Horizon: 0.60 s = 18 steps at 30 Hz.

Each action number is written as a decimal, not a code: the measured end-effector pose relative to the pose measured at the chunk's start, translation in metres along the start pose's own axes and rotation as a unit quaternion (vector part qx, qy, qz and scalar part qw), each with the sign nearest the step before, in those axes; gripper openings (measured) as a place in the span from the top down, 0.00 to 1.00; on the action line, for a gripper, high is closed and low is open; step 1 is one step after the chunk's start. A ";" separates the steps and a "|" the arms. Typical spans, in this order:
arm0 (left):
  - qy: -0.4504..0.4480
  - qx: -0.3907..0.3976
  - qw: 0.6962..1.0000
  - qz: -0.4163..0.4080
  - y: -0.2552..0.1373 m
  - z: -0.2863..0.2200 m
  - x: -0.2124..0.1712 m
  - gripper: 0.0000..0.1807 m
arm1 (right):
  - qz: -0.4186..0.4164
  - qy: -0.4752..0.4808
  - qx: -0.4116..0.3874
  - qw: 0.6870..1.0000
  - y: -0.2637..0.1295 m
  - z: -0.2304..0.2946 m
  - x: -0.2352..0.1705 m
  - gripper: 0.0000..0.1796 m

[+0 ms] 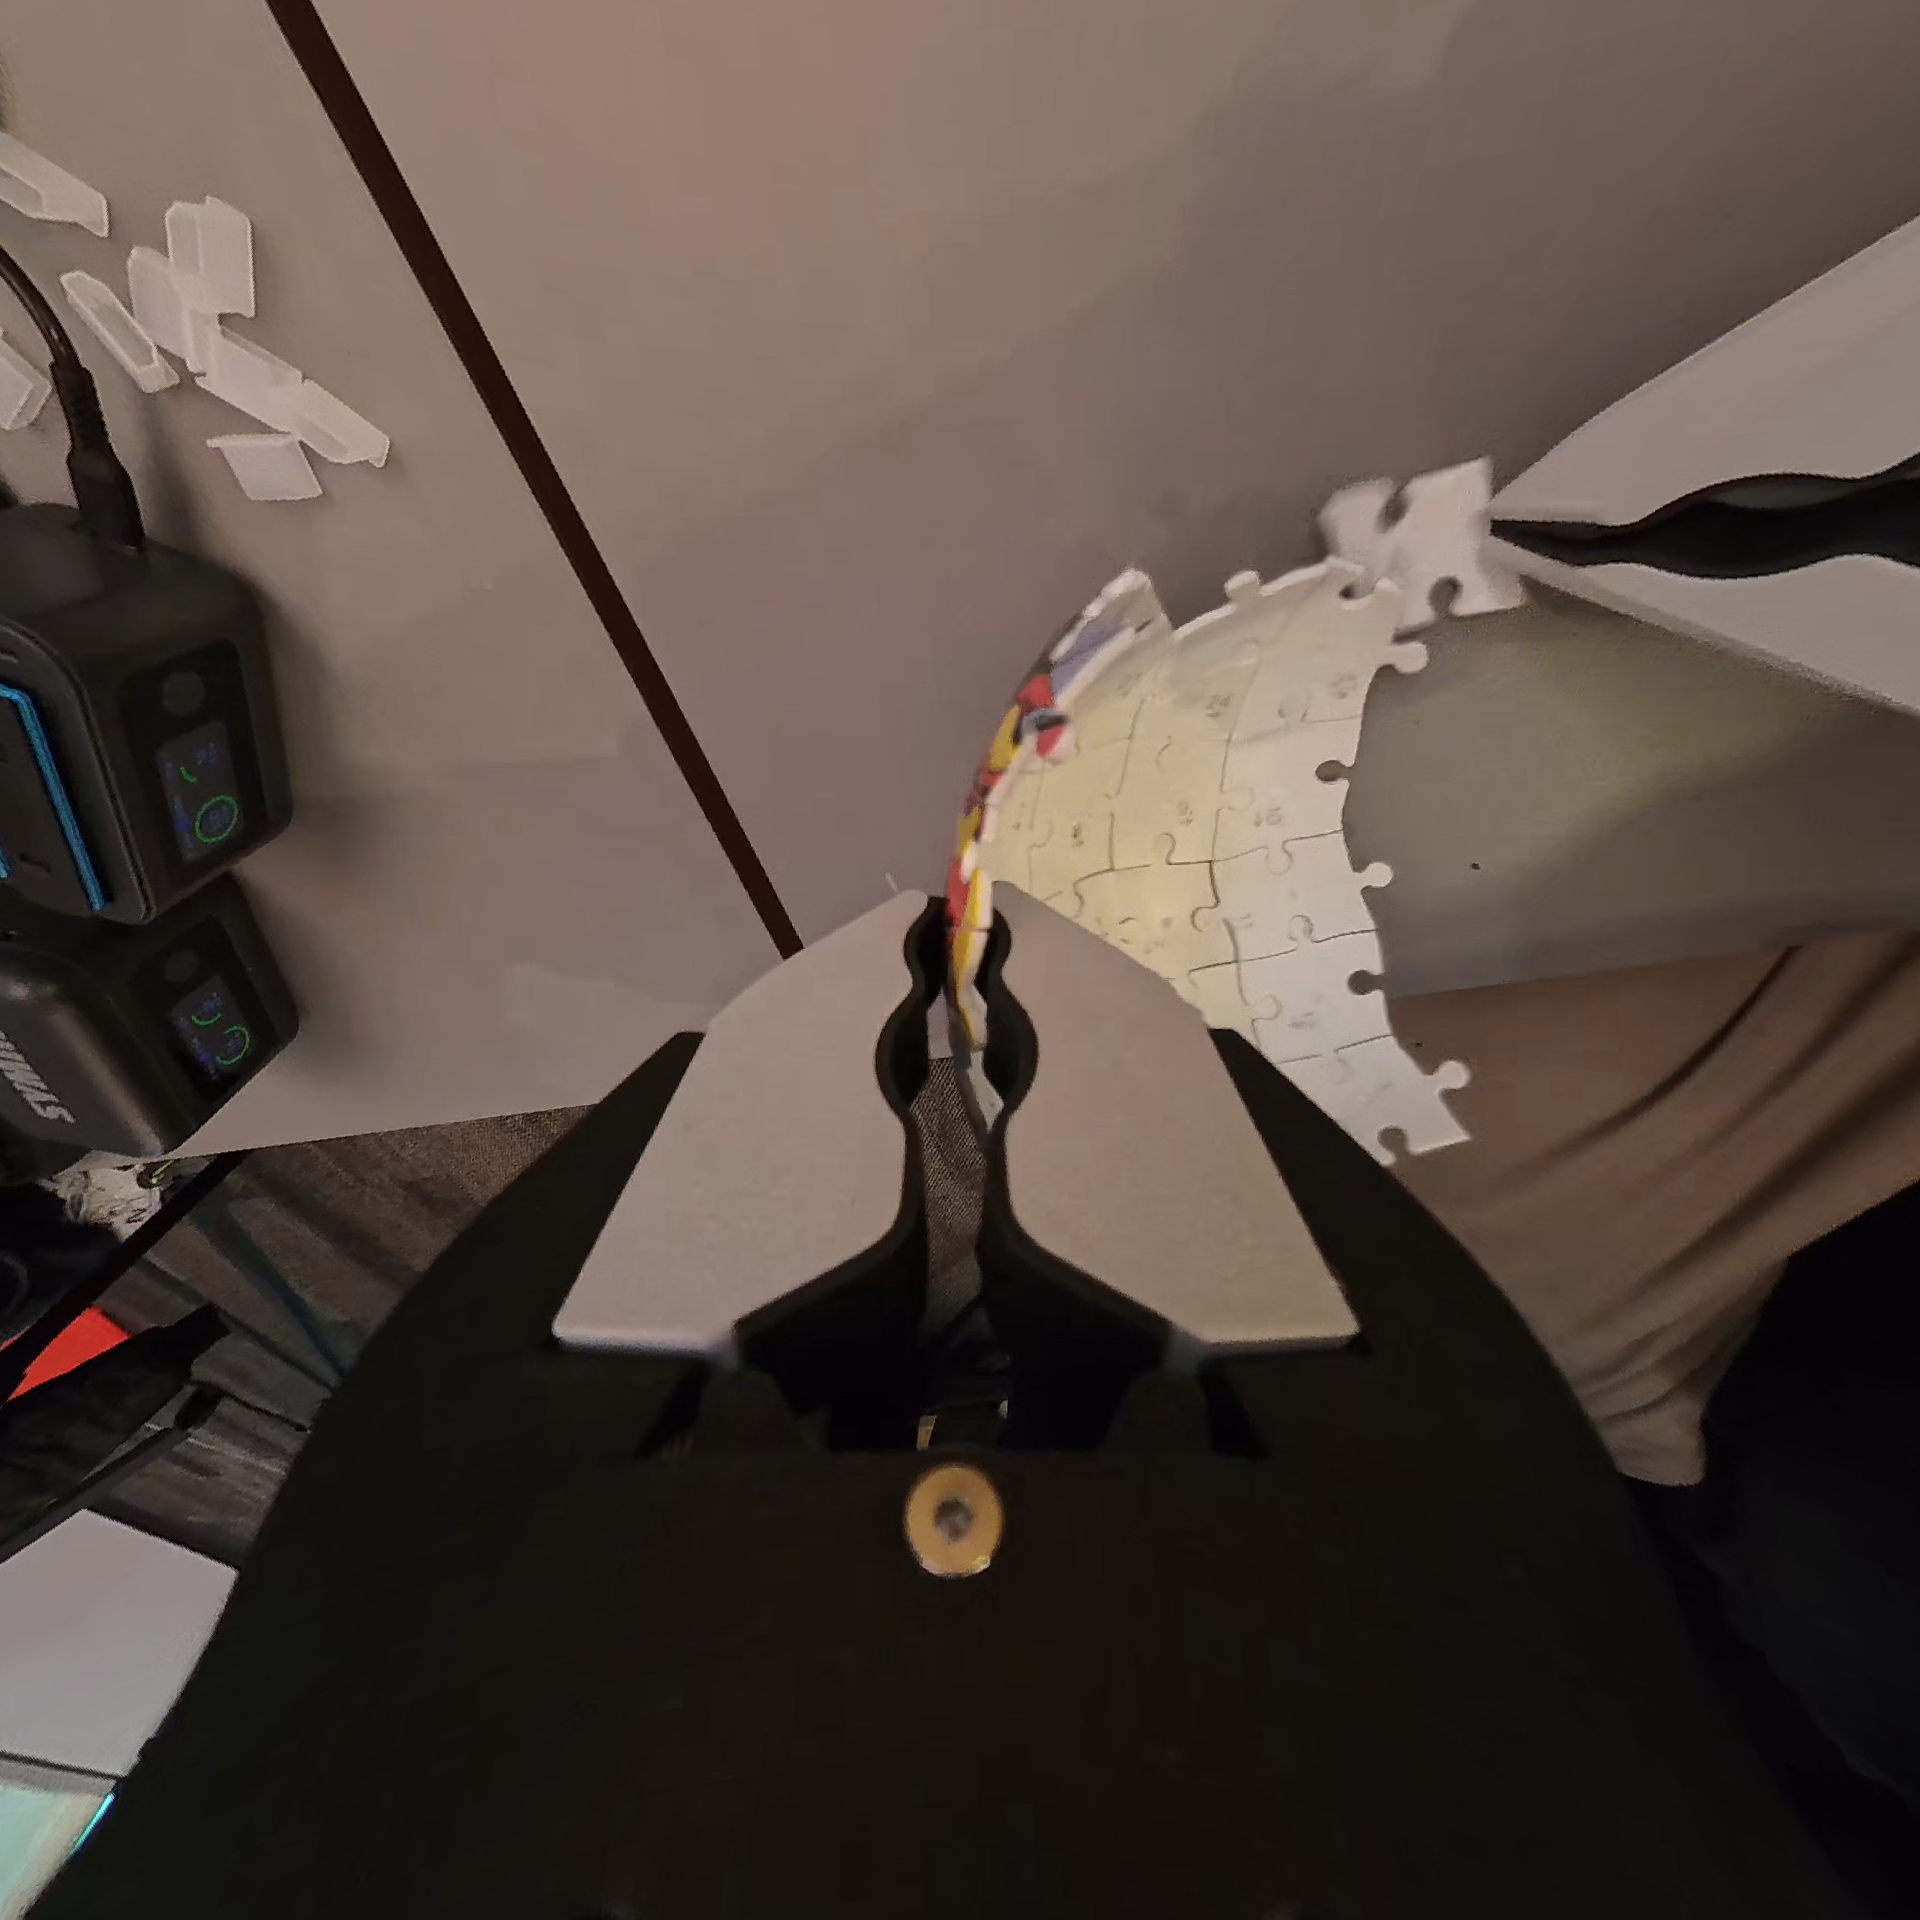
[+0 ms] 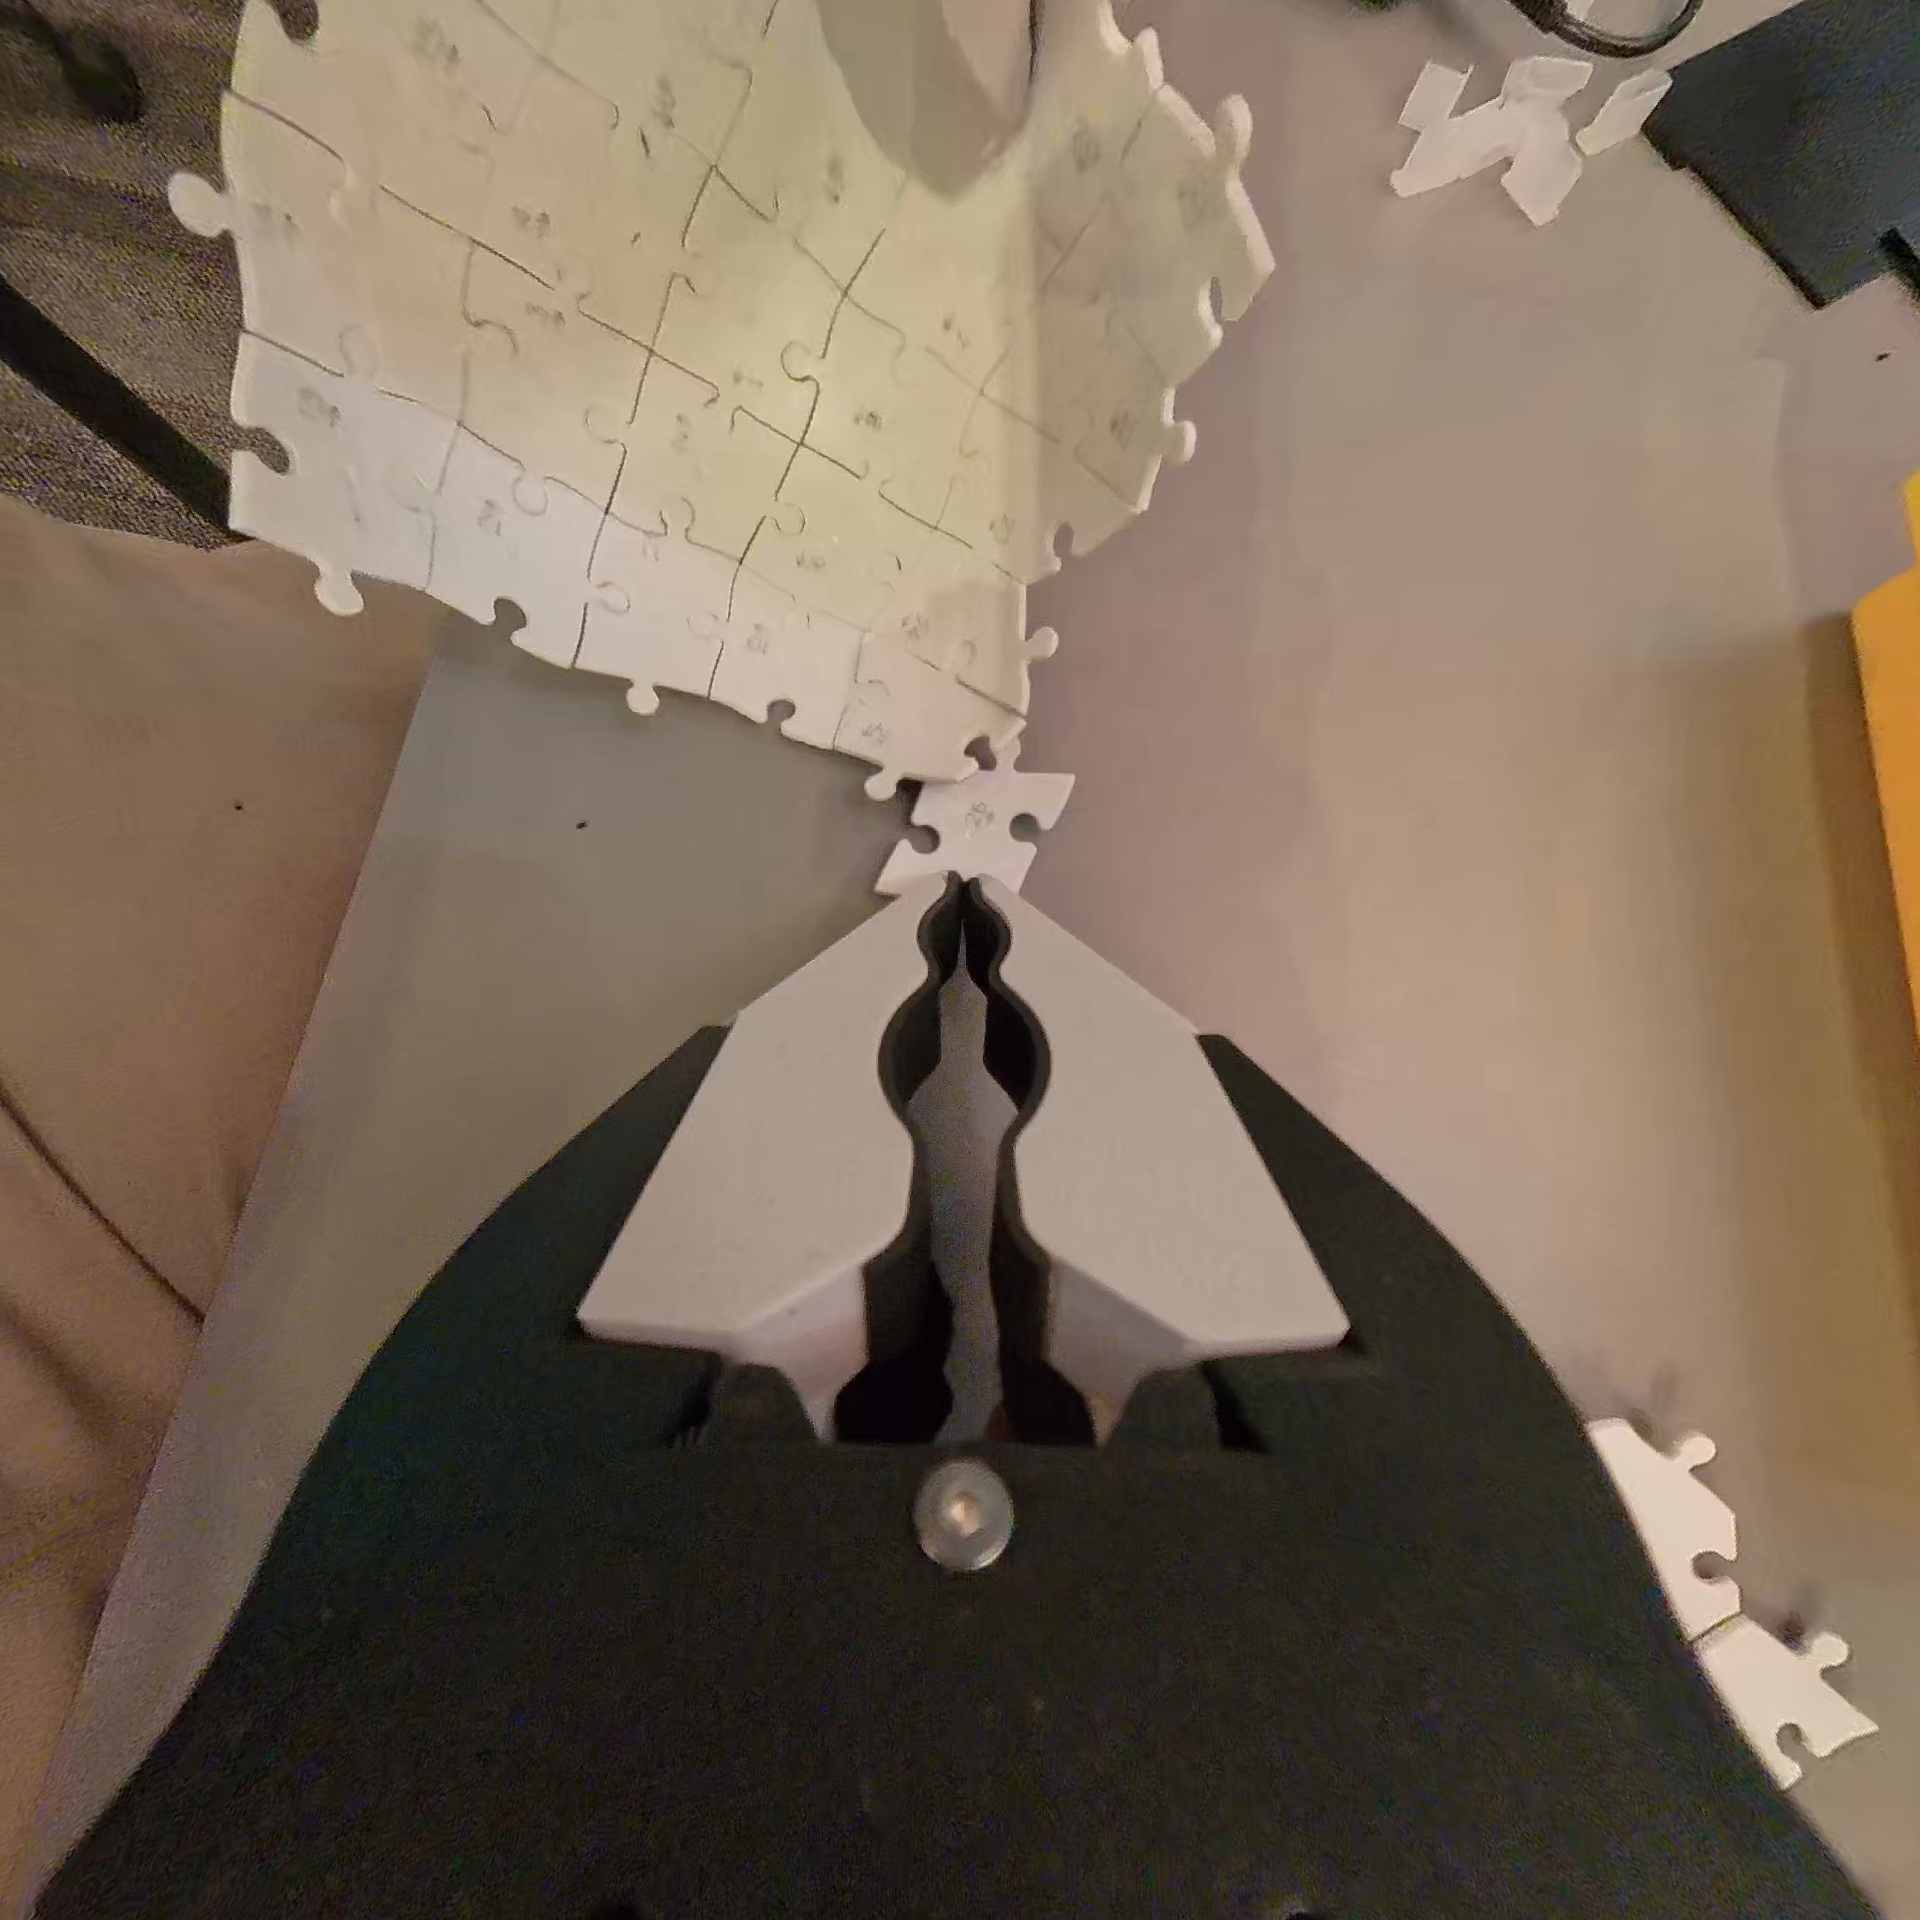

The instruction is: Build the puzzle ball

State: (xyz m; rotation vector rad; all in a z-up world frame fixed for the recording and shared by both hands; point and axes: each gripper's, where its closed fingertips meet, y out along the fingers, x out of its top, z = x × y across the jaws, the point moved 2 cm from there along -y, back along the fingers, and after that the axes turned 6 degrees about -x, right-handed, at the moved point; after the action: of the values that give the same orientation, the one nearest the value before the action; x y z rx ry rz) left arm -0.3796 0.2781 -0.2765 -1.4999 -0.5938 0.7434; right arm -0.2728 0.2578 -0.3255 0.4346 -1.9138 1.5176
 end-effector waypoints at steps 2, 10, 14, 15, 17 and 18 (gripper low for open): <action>-0.002 0.004 1.000 0.000 -0.001 0.001 0.000 0.97 | -0.001 0.000 0.002 1.000 0.000 0.000 0.000 1.00; -0.002 0.011 1.000 -0.006 -0.003 0.009 0.000 0.98 | 0.008 -0.014 0.003 1.000 -0.001 -0.003 -0.001 1.00; 0.001 0.015 1.000 -0.008 -0.004 0.015 0.003 0.98 | 0.017 -0.034 0.012 0.999 -0.001 -0.006 -0.002 1.00; 0.002 0.015 1.000 -0.007 -0.004 0.016 0.004 0.98 | 0.021 -0.039 0.014 0.999 -0.002 -0.008 -0.003 1.00; 0.004 0.014 1.000 -0.007 -0.004 0.017 0.005 0.98 | 0.023 -0.047 0.020 0.998 -0.002 -0.009 -0.003 1.00; 0.006 0.013 1.000 -0.008 -0.004 0.017 0.007 0.98 | 0.024 -0.053 0.023 0.998 -0.002 -0.009 -0.003 1.00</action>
State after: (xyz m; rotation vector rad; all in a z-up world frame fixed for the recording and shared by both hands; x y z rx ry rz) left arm -0.3878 0.2947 -0.2730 -1.4736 -0.5833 0.7265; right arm -0.2667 0.2654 -0.3251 0.5014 -1.9858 1.6012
